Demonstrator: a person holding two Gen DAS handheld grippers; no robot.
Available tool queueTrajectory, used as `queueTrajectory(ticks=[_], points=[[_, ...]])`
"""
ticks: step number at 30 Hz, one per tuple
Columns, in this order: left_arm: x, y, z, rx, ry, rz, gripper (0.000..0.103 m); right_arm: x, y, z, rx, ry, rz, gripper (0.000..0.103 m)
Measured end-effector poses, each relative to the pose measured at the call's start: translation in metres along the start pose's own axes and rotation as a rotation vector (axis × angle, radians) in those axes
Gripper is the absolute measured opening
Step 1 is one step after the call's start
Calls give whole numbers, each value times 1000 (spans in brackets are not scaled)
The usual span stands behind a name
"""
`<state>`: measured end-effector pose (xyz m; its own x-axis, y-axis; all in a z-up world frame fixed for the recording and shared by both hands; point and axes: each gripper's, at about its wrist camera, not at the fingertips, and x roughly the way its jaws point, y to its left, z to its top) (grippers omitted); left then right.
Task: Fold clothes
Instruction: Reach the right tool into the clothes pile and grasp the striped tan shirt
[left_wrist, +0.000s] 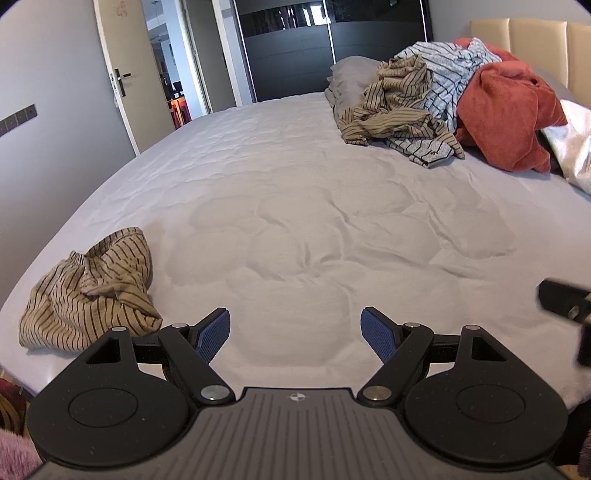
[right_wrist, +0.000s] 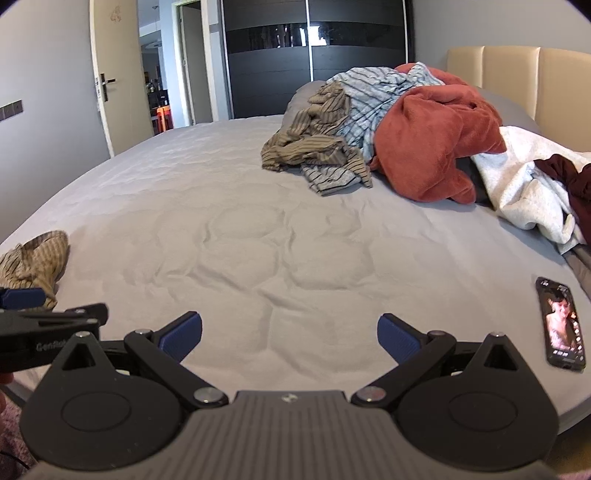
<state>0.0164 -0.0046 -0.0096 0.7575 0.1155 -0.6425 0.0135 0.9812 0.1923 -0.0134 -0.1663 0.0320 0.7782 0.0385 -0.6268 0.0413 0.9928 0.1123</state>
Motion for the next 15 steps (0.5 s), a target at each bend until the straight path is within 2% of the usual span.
queueTrajectory(ticks=[6, 11, 12, 14, 15], points=[[21, -3, 21, 13, 0, -9, 78, 15, -26, 19, 11, -19, -45, 102], [50, -12, 41, 21, -1, -38, 77, 44, -48, 36, 29, -20, -46, 100], [56, -14, 45, 22, -1, -44, 77, 51, -52, 40, 28, -19, -46, 98], [68, -18, 54, 26, -2, -55, 77, 70, -60, 50, 27, -19, -43, 84], [74, -19, 58, 27, -2, -61, 77, 79, -64, 55, 27, -18, -41, 83]])
